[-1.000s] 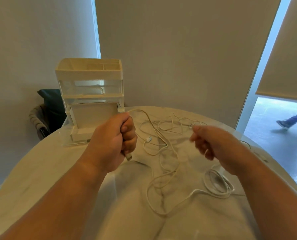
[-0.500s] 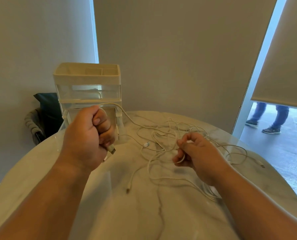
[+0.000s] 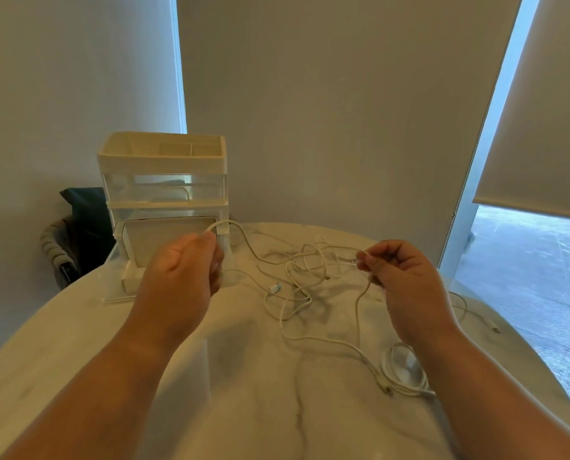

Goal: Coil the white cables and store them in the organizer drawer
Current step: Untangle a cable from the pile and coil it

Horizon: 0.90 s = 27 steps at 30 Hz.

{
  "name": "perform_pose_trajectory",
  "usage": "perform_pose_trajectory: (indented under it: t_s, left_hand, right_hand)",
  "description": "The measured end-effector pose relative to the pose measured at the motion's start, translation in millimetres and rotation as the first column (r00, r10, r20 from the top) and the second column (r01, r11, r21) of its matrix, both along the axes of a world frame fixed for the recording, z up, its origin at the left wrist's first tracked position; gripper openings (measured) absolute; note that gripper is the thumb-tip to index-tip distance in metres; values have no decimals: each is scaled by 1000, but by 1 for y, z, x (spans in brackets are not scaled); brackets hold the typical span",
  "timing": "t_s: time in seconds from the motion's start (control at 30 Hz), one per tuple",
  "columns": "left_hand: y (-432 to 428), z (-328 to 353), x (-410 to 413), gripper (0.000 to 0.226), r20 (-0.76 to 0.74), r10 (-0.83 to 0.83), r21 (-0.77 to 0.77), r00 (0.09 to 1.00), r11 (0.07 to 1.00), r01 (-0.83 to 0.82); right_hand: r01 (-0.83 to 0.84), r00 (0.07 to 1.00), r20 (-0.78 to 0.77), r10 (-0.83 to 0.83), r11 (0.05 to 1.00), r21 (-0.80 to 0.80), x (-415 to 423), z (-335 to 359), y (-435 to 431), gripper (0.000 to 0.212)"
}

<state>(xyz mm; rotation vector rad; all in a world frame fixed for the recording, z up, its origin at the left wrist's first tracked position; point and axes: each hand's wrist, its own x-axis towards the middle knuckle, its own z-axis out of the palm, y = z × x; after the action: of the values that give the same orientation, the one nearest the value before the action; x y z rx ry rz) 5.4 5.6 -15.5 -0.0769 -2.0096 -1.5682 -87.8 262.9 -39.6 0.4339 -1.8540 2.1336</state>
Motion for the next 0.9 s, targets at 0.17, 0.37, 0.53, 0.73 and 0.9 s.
perform_pose_trajectory:
  t_s: [0.17,0.37,0.53,0.73,0.9]
  left_hand:
    - [3,2,1,47,13,9,-54,1000,998,-8]
    - [6,-2,2,49,52,9,-148,999,989,-1]
    - [4,-5,0,53,68,-22,-196,997,980,35]
    - [1,-10,-7,61,180,39,-321,983,947,22]
    - [3,-14,-7,52,377,-17,-438,926,878,195]
  right_hand:
    - [216,976,-61,-211,877,428,2,-4,-1,8]
    - [-148,989,113,98,572,807,50,-7,-40,28]
    - [-4,997,-5,75,120,993,37,-29,-68,38]
    - [122,940,-259,220,493,862,34,-10,-46,13]
    - [259,866,-499,-25,877,405,40,8,-23,20]
